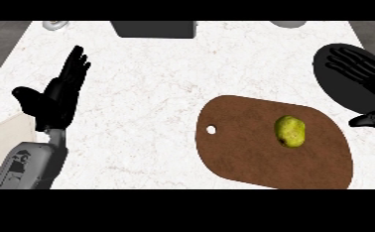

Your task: Pick the pear from the cutting board and place it in the pan

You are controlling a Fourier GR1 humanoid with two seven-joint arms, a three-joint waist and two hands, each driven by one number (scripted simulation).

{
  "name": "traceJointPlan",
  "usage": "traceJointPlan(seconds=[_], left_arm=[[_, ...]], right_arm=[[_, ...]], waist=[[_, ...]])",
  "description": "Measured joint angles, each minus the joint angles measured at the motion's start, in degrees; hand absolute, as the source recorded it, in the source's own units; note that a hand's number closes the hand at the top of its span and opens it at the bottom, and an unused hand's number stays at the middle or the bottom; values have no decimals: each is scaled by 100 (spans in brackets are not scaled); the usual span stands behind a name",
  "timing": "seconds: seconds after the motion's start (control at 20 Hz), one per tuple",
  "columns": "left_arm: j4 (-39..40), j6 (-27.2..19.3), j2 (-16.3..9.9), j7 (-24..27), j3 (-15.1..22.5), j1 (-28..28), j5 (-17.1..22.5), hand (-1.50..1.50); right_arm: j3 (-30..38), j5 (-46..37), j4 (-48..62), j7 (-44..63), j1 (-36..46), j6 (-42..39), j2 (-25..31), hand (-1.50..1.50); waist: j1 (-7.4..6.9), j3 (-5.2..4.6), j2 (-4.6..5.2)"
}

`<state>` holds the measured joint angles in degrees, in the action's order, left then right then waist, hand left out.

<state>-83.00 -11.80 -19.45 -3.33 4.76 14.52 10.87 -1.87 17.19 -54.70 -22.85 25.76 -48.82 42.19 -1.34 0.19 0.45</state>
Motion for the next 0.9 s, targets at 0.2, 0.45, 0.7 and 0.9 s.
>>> traceJointPlan(seconds=[0.2,0.45,0.7,0.9], left_arm=[[119,30,31,129,-81,23,-19,0],[64,77,67,146,-77,-61,-45,0],[112,51,80,112,-85,1,-127,0],[106,76,113,81,-89,0,-129,0]], right_arm=[[-182,-346,164,-169,12,150,-86,-150],[-492,-739,291,-342,85,345,-187,-150],[-868,-928,145,-479,90,477,-364,-150],[-1125,-1025,-44,-654,16,573,-366,-150]], waist=[[6,-2,6],[-17,-1,6],[8,-2,0],[28,-4,-8]])
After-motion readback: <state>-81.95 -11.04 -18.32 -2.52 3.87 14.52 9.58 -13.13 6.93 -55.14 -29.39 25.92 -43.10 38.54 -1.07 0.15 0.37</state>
